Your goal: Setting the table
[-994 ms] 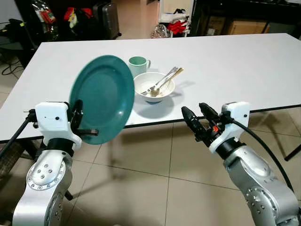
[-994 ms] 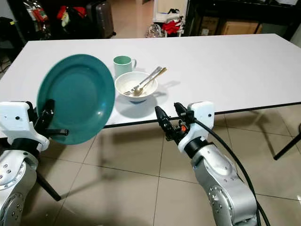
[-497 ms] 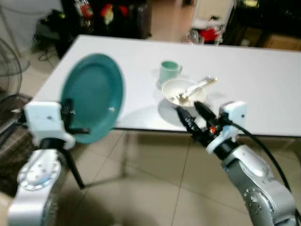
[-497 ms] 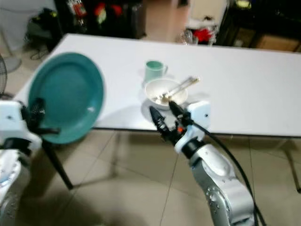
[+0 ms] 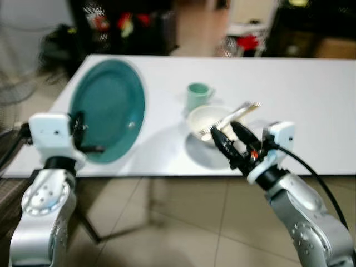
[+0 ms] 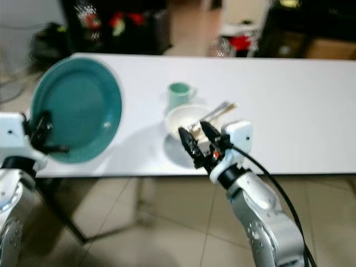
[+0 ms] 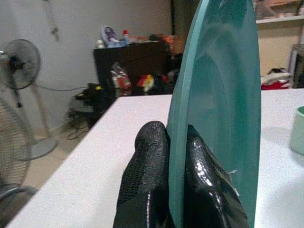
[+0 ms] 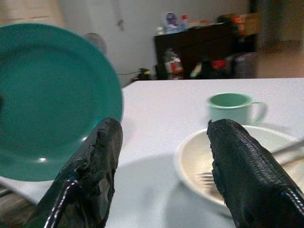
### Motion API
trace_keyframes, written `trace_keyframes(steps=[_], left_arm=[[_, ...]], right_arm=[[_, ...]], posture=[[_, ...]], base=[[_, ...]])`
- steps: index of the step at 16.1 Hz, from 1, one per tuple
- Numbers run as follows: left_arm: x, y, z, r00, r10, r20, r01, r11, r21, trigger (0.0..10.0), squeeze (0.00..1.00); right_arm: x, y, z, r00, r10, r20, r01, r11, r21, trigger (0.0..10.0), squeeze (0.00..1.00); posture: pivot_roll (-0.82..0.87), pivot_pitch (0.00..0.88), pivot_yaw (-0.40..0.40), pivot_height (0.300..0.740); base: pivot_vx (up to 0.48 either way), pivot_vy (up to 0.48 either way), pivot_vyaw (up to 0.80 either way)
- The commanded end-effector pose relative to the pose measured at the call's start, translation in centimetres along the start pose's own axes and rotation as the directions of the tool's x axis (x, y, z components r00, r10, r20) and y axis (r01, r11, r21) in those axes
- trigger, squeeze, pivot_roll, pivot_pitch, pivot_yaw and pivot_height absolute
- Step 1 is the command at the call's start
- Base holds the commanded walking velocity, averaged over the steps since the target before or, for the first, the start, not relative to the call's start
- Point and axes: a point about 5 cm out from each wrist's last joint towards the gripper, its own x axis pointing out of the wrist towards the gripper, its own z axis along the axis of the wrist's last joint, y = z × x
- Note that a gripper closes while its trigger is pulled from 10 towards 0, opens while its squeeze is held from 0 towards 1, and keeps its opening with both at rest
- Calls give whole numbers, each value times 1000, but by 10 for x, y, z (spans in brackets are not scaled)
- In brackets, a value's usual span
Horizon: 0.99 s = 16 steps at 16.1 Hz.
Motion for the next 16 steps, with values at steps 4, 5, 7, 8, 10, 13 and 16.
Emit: trace_keyframes(steps=[4, 5, 7, 8, 10, 13, 16], left_arm=[[1, 1, 4, 999, 6, 31, -5, 1000, -23, 10000, 0], [5, 6, 5, 999, 29, 27, -27, 997, -78, 10000, 0], [9, 11, 6, 999, 28, 22, -26, 996, -86, 10000, 0], [14, 20, 6, 999, 51, 18, -49, 995, -92, 10000, 0], [25, 32, 2, 997, 77, -24, -80, 981, -175, 10000, 0], [35, 31, -3, 995, 26, -95, -52, 957, -284, 10000, 0], [47, 21, -19, 974, -66, -216, -48, 874, -484, 10000, 0]], right_arm=[[-3, -8, 3, 998, 52, -39, -52, 998, -20, 10000, 0], [-3, -13, 7, 997, 71, -43, -72, 997, -23, 10000, 0], [-2, -17, 14, 995, 96, -35, -96, 995, -11, 10000, 0], [-1, -19, 21, 993, 119, -16, -118, 993, 13, 10000, 0], [1, -25, 25, 987, 159, -34, -158, 987, 37, 10000, 0], [2, -26, 28, 976, 208, -65, -210, 978, -15, 10000, 0], [-3, -23, 25, 954, 271, -127, -275, 962, -8, 10000, 0]], posture=[[-82, 0, 9, 740], [-84, 0, 10, 740], [-87, 0, 12, 740], [-90, 0, 16, 740], [-86, 0, 23, 740], [-83, 0, 27, 740], [-84, 0, 33, 740]], base=[[334, 0, 0], [0, 0, 0], [0, 0, 0], [0, 0, 0], [0, 0, 0], [0, 0, 0], [0, 0, 0]])
